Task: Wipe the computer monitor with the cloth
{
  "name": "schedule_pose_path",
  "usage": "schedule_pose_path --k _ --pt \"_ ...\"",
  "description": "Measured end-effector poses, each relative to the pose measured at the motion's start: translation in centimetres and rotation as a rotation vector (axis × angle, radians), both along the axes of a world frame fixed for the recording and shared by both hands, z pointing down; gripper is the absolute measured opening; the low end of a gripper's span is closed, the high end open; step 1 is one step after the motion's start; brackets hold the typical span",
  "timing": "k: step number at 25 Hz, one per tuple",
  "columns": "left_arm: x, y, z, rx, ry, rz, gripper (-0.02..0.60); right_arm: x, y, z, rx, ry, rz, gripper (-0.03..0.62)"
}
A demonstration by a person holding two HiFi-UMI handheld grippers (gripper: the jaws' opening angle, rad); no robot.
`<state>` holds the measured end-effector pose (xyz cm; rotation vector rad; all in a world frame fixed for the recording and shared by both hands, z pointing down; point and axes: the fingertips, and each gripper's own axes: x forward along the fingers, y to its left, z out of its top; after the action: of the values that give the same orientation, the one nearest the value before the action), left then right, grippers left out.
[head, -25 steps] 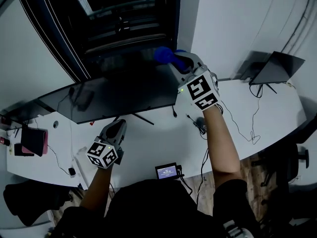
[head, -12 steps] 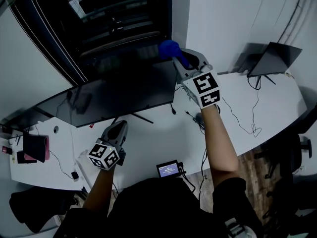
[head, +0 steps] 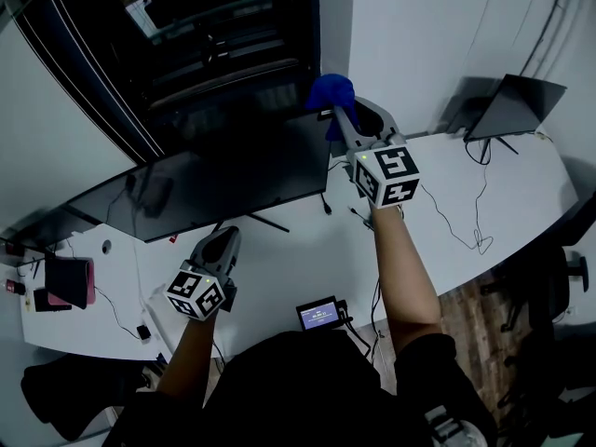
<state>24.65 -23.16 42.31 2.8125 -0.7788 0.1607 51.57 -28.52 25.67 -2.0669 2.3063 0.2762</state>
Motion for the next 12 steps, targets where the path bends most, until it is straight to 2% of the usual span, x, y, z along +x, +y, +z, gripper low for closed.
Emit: schedule_pose_path --k 6,12 --pt "-0.3 0.1 0.2 -0.003 -0.004 0.003 -0.005 -0.1 0.4 2.7 -0.031 -0.078 -0.007 0.067" --pt "-1.0 0.0 0.6 -0.008 -0.014 -0.007 -0.005 -0.4 0.5 4.6 -0.041 -0.101 -0.008 0.067"
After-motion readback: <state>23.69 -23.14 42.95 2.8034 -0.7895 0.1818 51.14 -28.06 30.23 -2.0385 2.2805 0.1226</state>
